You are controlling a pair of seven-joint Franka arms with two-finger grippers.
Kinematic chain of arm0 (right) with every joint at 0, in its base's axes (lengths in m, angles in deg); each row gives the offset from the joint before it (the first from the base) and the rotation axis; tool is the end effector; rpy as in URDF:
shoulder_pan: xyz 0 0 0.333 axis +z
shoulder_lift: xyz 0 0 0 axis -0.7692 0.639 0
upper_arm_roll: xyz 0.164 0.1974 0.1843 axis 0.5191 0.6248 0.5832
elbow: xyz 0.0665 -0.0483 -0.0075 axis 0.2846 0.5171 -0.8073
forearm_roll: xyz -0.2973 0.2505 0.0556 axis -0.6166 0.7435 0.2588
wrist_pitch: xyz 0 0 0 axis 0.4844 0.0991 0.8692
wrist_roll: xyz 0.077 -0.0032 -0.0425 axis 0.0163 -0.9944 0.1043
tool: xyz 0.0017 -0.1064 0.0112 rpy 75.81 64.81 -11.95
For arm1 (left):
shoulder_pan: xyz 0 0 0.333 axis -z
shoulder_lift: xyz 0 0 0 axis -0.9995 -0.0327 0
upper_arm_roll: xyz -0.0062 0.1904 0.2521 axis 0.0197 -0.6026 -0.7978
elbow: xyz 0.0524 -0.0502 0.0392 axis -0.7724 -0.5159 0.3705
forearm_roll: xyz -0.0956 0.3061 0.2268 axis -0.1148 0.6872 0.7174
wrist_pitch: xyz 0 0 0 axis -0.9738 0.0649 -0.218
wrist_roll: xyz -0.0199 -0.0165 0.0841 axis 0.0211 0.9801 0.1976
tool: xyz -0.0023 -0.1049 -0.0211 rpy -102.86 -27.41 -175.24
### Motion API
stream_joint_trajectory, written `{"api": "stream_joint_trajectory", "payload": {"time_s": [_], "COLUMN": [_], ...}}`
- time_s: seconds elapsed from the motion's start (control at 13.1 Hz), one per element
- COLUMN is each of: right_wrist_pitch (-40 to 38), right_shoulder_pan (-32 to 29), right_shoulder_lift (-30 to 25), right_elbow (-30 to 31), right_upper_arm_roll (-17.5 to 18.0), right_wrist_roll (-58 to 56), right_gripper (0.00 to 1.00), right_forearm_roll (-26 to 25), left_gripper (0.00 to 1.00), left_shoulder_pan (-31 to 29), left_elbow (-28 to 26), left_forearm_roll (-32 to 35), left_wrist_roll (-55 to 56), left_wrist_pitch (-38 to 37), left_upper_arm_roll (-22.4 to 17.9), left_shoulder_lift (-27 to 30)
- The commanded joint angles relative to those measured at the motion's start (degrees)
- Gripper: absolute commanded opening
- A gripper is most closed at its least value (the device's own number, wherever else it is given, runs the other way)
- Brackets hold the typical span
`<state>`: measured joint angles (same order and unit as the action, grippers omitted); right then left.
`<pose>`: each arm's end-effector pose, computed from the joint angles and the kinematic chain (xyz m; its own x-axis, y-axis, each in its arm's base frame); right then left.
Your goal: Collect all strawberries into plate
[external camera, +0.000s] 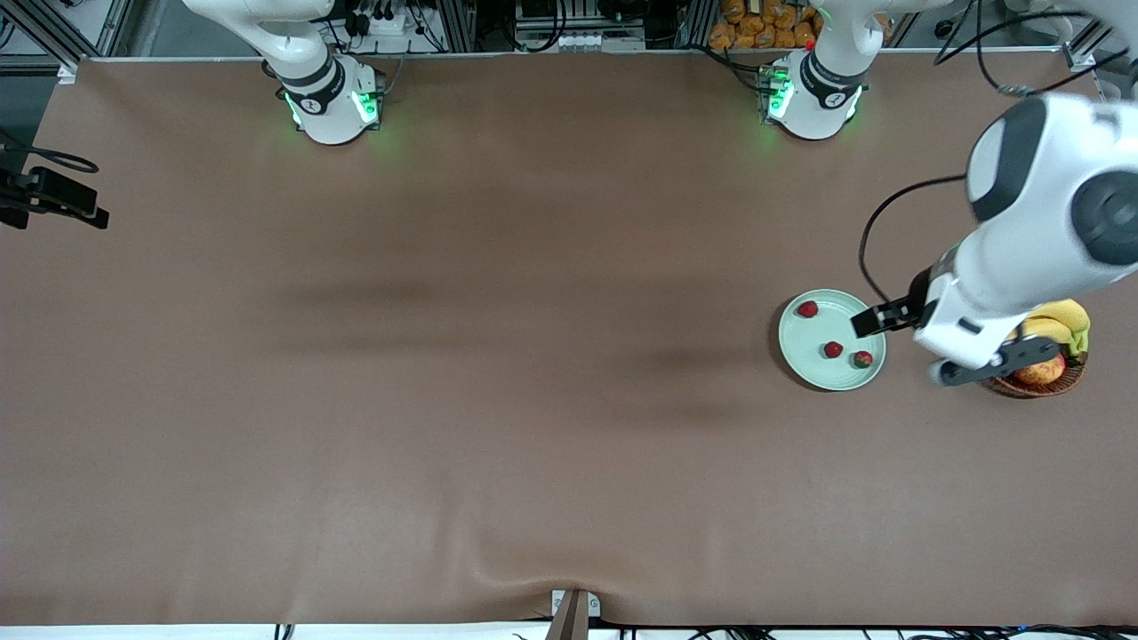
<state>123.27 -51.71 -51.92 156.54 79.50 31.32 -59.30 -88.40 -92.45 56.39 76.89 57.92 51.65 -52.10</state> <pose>0.5457 -0.0521 0.6371 0.9933 -0.0076 -0.1149 -0.0083 -1.0000 -0.0049 0.6192 -0.1194 0.5287 0.9684 0.2431 -0.0551 0.2386 -0.9681 -0.0771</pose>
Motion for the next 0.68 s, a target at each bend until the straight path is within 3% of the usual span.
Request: {"api": "stream_joint_trajectory", "payload": {"time_s": [0.0, 0.3, 0.61], "right_wrist_pitch": [-0.6, -1.0, -3.4], "right_shoulder_pan": [0.5, 0.5, 0.4], "right_shoulder_lift": [-0.4, -0.5, -0.5], "right_elbow": [-0.6, -1.8, -2.4], "right_upper_arm_roll": [-0.4, -0.4, -0.7], "right_wrist_roll": [-0.1, -0.1, -0.5], "right_gripper": [1.00, 1.00, 1.00], "right_forearm_roll": [0.5, 0.9, 2.4], "left_gripper": [1.00, 1.00, 1.00], "left_shoulder_pan": [-0.3, -0.3, -2.6], "left_elbow": [0.0, -0.1, -1.1], "left_forearm_roll": [-1.3, -1.5, -7.5], "left_wrist_roll": [-1.6, -5.3, -15.4], "left_wrist_pitch": [-2.4, -6.5, -8.3], "left_upper_arm_roll": [0.2, 0.0, -3.1], "left_shoulder_lift": [4.7, 9.3, 13.7]}}
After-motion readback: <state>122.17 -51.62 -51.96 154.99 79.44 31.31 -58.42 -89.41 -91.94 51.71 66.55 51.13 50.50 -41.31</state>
